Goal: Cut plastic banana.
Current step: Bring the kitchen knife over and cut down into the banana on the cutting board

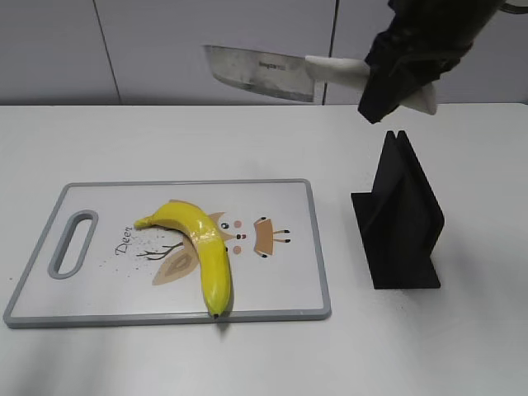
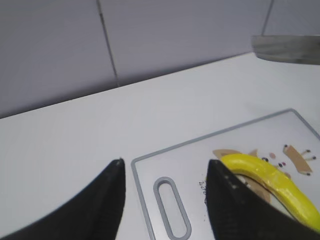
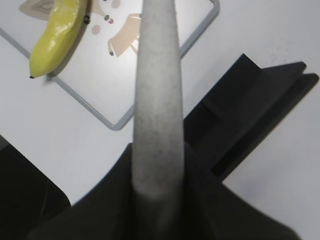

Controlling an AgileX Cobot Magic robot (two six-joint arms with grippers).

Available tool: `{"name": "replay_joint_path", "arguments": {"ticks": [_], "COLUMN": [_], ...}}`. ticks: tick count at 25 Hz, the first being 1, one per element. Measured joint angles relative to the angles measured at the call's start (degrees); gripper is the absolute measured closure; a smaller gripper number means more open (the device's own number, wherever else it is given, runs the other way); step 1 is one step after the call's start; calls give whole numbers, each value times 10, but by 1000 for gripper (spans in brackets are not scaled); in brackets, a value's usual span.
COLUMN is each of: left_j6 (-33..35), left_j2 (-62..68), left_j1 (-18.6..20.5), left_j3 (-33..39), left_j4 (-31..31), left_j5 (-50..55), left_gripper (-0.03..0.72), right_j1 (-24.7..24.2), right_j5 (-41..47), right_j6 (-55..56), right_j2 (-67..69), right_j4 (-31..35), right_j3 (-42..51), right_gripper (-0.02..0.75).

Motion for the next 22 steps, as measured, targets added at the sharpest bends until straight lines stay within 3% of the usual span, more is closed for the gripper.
{"name": "replay_joint_path", "arguments": {"ticks": [5, 8, 12, 17, 22], "left_j6": [140, 211, 296, 318, 320], "left_j2": [137, 208, 287, 364, 429], "left_j1": [0, -7, -63, -166, -200], "left_j3": [-141, -223, -298, -315, -315], "left_j4": [-79, -93, -55, 41, 59], "left_j5": [89, 147, 232, 259, 260], "left_gripper": [178, 178, 178, 178, 180], "right_j1": [0, 0, 0, 0, 0], "right_j5": [2, 2, 2, 2, 1], "right_j6": [-97, -197, -325, -452, -515], "right_j2": [40, 56, 73, 92, 113], "right_j4": [36, 55, 82, 123, 157], "right_j3": [-38, -42, -42, -43, -50], "right_gripper": [547, 547, 547, 547, 547]}}
